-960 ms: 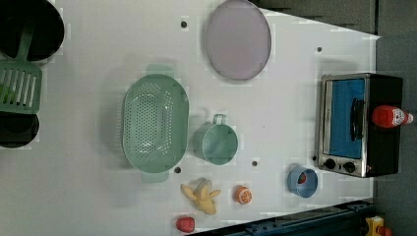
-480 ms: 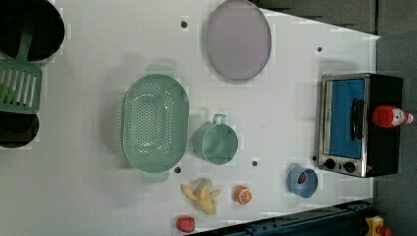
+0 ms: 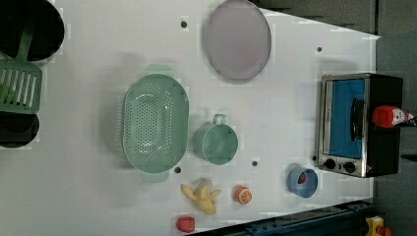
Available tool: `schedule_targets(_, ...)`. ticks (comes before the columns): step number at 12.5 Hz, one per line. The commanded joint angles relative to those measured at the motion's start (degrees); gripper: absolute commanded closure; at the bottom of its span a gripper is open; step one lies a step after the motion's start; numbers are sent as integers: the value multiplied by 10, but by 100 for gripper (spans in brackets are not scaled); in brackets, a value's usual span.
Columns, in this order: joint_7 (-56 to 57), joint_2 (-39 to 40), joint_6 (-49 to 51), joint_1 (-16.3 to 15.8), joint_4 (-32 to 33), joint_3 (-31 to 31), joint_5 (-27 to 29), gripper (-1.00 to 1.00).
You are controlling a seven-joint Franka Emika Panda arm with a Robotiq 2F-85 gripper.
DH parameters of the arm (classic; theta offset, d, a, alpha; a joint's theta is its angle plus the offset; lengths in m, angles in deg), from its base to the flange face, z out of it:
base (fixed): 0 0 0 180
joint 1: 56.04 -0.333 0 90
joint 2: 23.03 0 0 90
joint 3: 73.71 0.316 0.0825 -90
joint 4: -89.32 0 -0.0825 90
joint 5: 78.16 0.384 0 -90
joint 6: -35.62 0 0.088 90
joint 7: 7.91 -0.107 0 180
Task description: Pick Ketchup from oven and place it on table.
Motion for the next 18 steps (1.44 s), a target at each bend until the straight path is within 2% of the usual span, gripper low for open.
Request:
schedule_targets(1, 1, 69, -98, 17, -45, -34, -5, -100)
schedule_targets(3, 1, 110, -104, 20, -65, -46, -3, -100)
schedule_targets(6, -1, 180, -118, 35, -77, -54, 67, -100)
schedule_targets(7, -1, 199, -144, 37, -77, -54, 69, -100)
schedule_targets(12, -1, 241, -157, 43, -74, -54, 100, -100)
schedule_targets(14, -1, 241, -159, 43, -74, -53, 100, -37)
schedule_targets(15, 0, 239, -159, 41, -77, -51, 100, -24)
schedule_targets(17, 0, 234, -157, 38, -88, -50, 99, -24)
schedule_targets(18, 1, 222, -151, 30, -113, -50, 94, -24)
